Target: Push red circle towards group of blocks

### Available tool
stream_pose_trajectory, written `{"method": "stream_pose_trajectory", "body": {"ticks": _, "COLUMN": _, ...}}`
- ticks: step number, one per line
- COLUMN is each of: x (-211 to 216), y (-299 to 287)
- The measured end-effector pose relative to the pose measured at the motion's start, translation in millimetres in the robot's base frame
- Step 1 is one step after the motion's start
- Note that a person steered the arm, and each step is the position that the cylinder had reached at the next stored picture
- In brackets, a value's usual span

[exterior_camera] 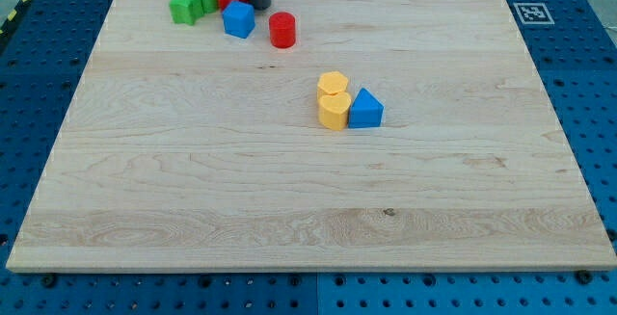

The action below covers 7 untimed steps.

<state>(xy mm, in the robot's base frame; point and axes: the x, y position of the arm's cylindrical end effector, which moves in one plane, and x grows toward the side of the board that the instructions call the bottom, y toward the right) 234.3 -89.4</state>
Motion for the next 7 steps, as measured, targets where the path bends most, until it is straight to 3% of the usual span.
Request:
{"method": "stream_pose_trajectory", "body": {"ticks": 1, "x": 46, "y": 18}}
{"method": "stream_pose_trajectory", "body": {"ticks": 2, "x": 91, "y": 77}}
{"method": "stream_pose_trajectory", "body": {"ticks": 3, "x": 98, "y": 107}}
{"method": "stream_pose_trajectory", "body": {"ticks": 4, "x": 75, "y": 95}}
{"method": "stream_pose_trajectory", "body": {"ticks": 5, "x": 63, "y": 119}}
{"method": "stream_pose_trajectory", "body": {"ticks": 6, "x": 66, "y": 173}}
{"method": "stream_pose_trajectory", "body": {"ticks": 7, "x": 96, "y": 179}}
